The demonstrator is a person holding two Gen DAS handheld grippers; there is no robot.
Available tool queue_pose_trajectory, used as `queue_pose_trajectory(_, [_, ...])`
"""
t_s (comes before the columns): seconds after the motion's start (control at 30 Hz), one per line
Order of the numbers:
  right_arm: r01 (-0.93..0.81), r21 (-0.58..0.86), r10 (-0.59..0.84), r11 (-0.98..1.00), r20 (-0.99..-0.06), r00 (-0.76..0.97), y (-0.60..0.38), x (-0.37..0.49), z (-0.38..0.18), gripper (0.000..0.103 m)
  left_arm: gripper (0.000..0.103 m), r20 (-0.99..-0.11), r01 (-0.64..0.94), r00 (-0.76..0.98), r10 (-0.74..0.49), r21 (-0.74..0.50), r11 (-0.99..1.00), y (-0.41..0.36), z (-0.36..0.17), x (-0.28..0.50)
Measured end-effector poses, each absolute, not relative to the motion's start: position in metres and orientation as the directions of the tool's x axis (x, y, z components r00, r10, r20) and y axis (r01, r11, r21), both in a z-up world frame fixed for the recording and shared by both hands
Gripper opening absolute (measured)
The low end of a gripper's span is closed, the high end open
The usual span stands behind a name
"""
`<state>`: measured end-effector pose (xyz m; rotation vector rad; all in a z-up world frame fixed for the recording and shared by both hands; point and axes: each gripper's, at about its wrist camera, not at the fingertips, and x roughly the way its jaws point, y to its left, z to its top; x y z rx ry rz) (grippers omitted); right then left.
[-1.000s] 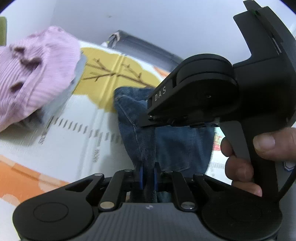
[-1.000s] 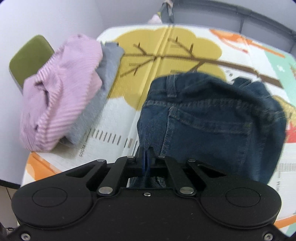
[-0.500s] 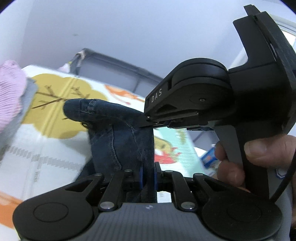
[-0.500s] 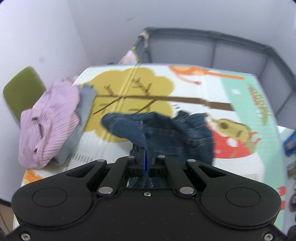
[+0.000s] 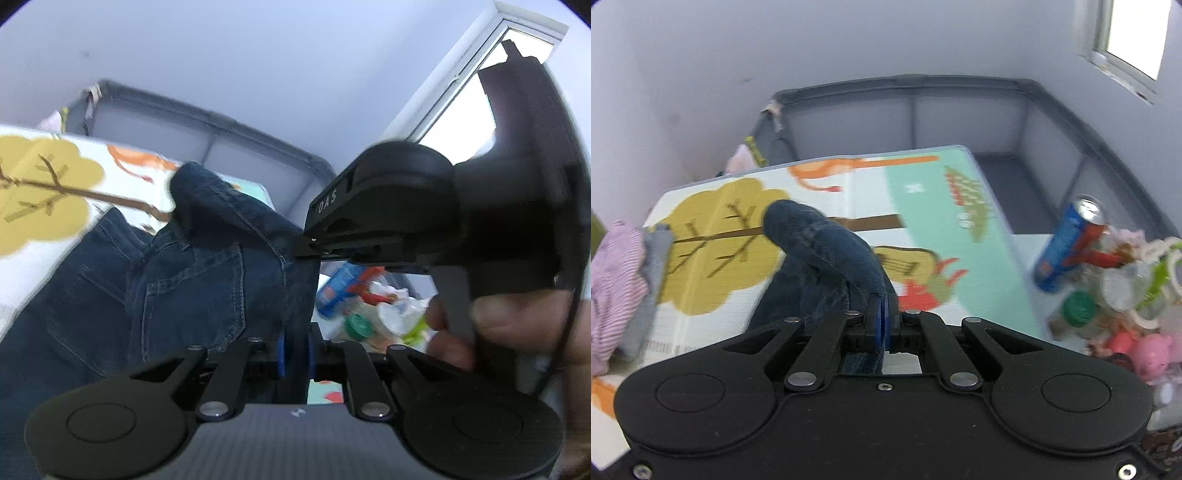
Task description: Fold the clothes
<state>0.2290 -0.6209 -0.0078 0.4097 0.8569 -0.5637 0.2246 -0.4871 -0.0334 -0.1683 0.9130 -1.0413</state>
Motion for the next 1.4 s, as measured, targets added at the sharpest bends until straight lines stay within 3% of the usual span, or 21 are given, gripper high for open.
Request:
queue_pose_trajectory(0.17, [0.673, 0.11, -0.341, 0.731, -0.796, 0.5, -0.669, 0.191, -0.013, 0.003, 0.014, -0.572, 0.699, 0.155, -0.805, -0.513, 0.499, -0.505, -0.034, 0.204])
queue_pose_trajectory(0.47, [0.661, 0.18, -0.32, 0.728, -0.764, 0.56, -0.696, 0.16, -0.03, 0.017, 0.017, -0.62, 0.736, 0.152, -0.77, -0.449, 0.507, -0.516, -0.048, 0.204])
queue_pose_trajectory(0.67, [0.618, 0.179, -0.298, 0.766, -0.753, 0.587, -0.678, 0.163, -0.023, 0.026, 0.029, -0.656, 0.741, 0.183, -0.732, -0.398, 0.541, -0.501, -0.049, 0.198])
queue_pose_trajectory(1.1, [0.535, 0.168, -0.227, 0.828, -0.772, 0.594, -0.606, 0.157, -0.019, 0.035, 0.059, -0.716, 0.715, 0.284, -0.638, -0.286, 0.638, -0.436, -0.041, 0.219])
queue_pose_trajectory(1.4, [0.475, 0.191, -0.15, 0.859, -0.794, 0.59, -0.532, 0.165, -0.03, 0.038, 0.066, -0.762, 0.644, 0.373, -0.529, -0.198, 0.739, -0.371, -0.051, 0.254])
